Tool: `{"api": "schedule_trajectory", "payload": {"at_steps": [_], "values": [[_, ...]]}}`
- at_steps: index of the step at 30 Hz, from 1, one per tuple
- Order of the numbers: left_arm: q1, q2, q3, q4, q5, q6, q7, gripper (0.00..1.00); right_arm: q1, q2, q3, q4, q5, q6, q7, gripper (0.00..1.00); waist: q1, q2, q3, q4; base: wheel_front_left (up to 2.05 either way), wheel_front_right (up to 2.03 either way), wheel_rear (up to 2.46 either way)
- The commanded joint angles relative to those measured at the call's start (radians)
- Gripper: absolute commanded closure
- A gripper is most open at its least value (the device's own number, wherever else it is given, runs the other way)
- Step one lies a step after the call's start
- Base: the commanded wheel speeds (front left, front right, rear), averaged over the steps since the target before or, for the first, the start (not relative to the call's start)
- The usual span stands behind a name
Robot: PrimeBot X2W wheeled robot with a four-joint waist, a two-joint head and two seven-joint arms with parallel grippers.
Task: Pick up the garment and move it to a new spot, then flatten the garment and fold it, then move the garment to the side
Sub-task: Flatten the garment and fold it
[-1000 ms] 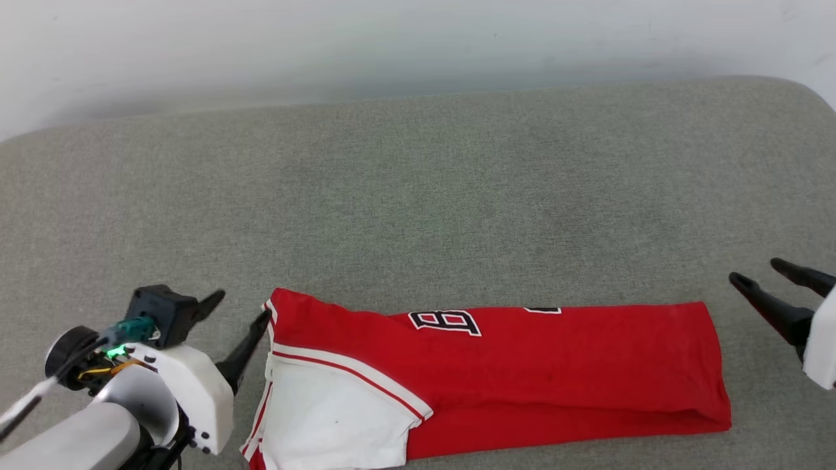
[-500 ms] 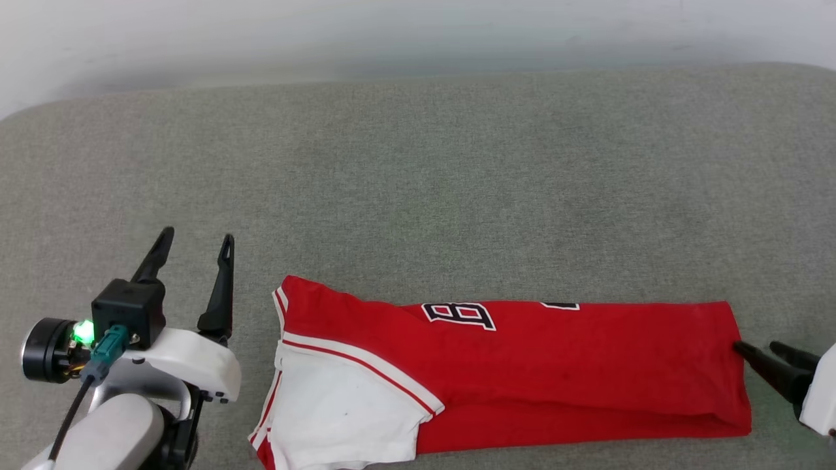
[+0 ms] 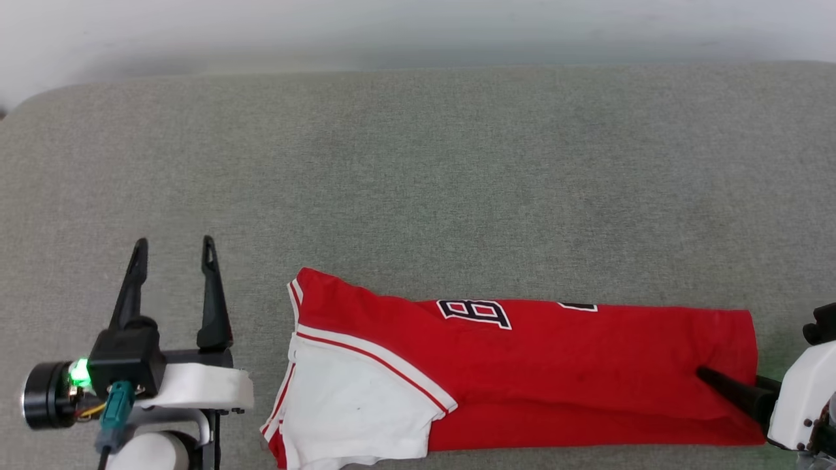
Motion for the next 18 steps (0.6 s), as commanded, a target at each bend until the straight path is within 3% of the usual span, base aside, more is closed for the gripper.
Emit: {"api": "schedule_trajectory", "payload": {"at_steps": [1,9,11,12,18], "values": [[0.027,-0.032,0.030,-0.007,0.030,-0.010,-0.004,0.00,0.023,0.039,0.036,0.011,0.009,0.000,0.021,0.00,0.0000,-0.0001,0.002,0.005,0.00,0.00,0.00],[0.131,-0.189,0.170,-0.038,0.189,-0.058,-0.004,0.00,0.019,0.090,0.079,0.023,0.027,0.001,0.033,0.00,0.0000,-0.0001,-0.004,0.015,0.00,0.00,0.00],[0.151,-0.220,0.194,-0.044,0.230,-0.068,-0.004,0.00,0.012,0.096,0.083,0.027,0.023,0.001,0.028,0.73,0.0000,-0.0001,-0.006,0.017,0.00,0.00,0.00],[0.163,-0.233,0.202,-0.046,0.250,-0.072,-0.004,0.00,0.009,0.099,0.084,0.029,0.022,0.001,0.026,1.00,0.0000,-0.0001,-0.007,0.017,0.00,0.00,0.00],[0.206,-0.305,0.248,-0.045,0.329,-0.102,-0.003,0.00,-0.024,0.071,0.064,0.020,0.014,0.001,-0.002,1.00,0.0000,-0.0001,-0.020,0.017,0.00,0.00,0.00]]}}
